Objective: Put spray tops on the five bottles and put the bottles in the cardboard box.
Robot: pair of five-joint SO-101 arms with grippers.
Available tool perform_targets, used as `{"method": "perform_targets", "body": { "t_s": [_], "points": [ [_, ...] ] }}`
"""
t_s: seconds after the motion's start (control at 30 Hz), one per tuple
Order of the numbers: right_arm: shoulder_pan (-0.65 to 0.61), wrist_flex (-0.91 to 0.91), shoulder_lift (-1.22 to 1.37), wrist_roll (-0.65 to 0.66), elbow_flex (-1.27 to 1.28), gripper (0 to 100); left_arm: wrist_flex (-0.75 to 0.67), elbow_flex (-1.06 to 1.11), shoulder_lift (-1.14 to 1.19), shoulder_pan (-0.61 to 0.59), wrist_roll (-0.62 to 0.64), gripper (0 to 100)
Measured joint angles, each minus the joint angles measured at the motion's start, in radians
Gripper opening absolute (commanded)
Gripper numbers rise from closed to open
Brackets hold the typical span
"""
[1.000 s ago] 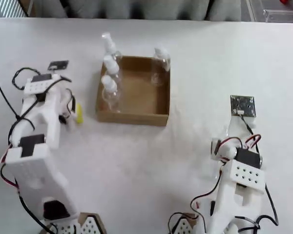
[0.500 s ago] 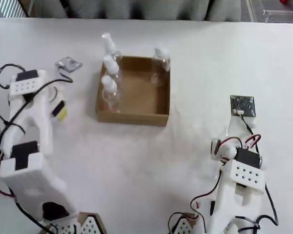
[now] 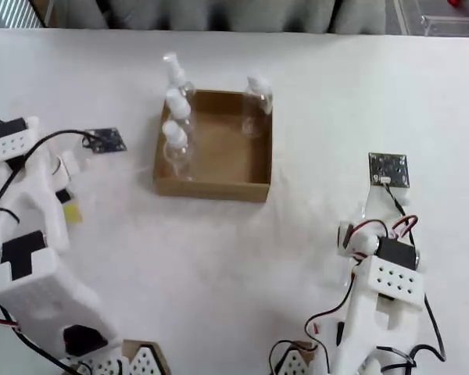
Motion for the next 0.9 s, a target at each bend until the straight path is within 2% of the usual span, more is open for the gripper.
{"method": "perform_targets", "body": {
  "t_s": [0.1, 0.17, 0.3, 0.4, 0.67, 0.9],
  "points": [
    [0.000, 0.000, 0.000, 0.000, 0.000, 1.7, 0.000, 0.000, 0.000, -0.002, 0.000, 44],
    [0.000, 0.000, 0.000, 0.000, 0.000, 1.7, 0.000, 0.000, 0.000, -0.002, 0.000, 46],
    [0.000, 0.000, 0.000, 0.000, 0.000, 1.7, 0.006, 0.000, 0.000, -0.003, 0.006, 39],
    [0.000, 0.000, 0.000, 0.000, 0.000, 1.7, 0.009, -0.002, 0.000, -0.005, 0.061, 33],
    [0.000, 0.000, 0.000, 0.000, 0.000, 1.7, 0.023, -0.034, -0.098, -0.005, 0.328, 11],
    [0.000, 0.000, 0.000, 0.000, 0.000, 1.7, 0.152, -0.034, -0.166, -0.002, 0.497, 9]
  ]
}}
